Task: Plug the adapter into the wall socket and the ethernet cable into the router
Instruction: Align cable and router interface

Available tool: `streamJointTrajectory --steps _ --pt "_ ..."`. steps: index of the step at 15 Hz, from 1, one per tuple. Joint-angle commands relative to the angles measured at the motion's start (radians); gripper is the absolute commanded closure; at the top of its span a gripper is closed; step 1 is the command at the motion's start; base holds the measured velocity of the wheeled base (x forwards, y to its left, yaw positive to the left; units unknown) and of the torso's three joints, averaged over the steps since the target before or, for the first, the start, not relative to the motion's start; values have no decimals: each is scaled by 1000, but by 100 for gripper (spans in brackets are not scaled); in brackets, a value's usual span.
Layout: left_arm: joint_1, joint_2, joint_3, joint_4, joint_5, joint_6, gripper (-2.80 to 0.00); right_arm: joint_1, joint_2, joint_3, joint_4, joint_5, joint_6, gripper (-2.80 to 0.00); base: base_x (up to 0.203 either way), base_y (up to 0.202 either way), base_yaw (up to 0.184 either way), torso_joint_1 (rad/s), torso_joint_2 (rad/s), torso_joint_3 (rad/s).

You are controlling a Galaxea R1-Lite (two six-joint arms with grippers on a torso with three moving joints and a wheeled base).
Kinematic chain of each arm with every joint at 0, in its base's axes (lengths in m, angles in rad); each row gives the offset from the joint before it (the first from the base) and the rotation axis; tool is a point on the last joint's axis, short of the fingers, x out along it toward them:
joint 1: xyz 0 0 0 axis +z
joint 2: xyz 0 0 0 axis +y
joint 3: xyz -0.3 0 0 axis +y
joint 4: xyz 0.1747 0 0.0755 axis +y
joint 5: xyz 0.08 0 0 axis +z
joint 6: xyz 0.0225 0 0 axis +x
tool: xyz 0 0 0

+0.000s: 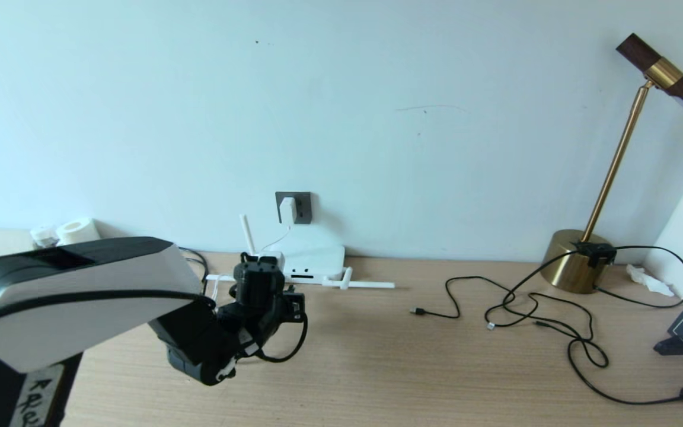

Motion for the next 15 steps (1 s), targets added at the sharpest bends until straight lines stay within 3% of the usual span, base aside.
streamJointTrajectory --steps 1,4,15 --pt "4 27 -39 23 2 -1 0 0 2 0 0 0 0 -280 0 0 0 0 0 0" --pt "11 30 -82 79 1 -2 0 0 2 0 0 0 0 -280 0 0 0 0 0 0" --pt "22 84 -171 84 3 -44 0 0 2 0 0 0 0 -280 0 0 0 0 0 0"
